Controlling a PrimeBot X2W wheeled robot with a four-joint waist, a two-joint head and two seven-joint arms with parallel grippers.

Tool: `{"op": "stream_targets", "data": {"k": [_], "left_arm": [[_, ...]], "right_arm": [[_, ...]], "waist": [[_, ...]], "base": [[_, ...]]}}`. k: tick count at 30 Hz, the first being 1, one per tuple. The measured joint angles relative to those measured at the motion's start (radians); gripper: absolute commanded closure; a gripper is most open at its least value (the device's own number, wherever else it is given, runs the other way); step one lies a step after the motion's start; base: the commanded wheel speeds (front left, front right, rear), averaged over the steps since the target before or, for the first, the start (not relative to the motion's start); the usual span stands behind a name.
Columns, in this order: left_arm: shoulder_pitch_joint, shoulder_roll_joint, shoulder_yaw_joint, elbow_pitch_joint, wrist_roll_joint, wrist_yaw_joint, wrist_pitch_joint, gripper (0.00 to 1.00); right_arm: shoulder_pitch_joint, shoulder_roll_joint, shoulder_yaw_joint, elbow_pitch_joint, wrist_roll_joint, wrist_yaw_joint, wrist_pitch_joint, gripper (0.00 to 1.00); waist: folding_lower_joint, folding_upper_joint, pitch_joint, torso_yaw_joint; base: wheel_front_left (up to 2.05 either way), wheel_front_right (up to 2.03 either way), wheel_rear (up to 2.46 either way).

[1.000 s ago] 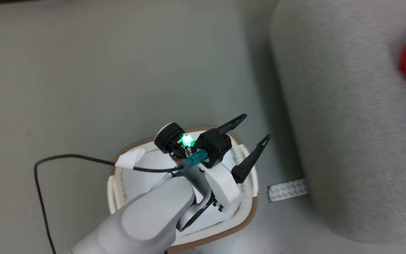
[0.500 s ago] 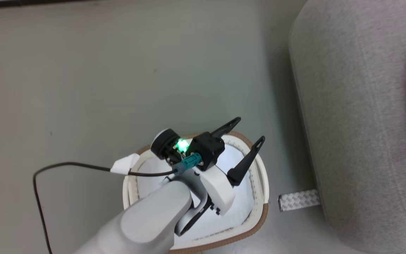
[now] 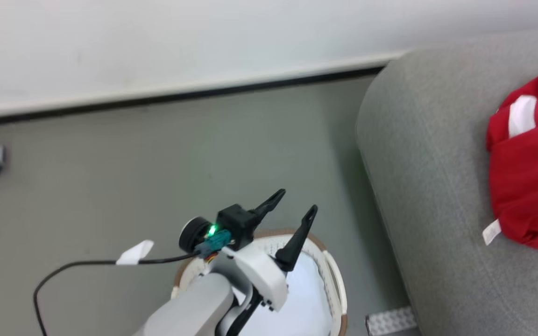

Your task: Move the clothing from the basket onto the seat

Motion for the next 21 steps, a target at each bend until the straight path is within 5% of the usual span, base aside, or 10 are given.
{"op": "stream_targets", "data": {"k": [10,12,21], "left_arm": [[0.149,0.065,0.225,-0.109,-0.043,0.053,-0.004,0.00],[0.184,0.110,0.319,-0.156,-0.034,0.079,-0.004,0.00],[0.344,0.149,0.486,-0.216,0.014,0.123,-0.004,0.00]], "right_arm": [[0.099,-0.007,-0.097,-0.229,0.035,0.000,-0.175,0.00],[0.140,0.039,-0.145,-0.280,0.015,0.000,-0.259,0.00],[0.313,0.263,-0.296,-0.346,-0.072,0.000,-0.502,0.00]], "waist": [[-0.0002,0.0000,-0.189,0.031],[-0.0002,0.0000,-0.223,0.057],[-0.0001,0.0000,-0.277,0.121]], "base": [[0.00,0.00,0.00],[0.00,0.00,0.00],[0.00,0.00,0.00]]}}
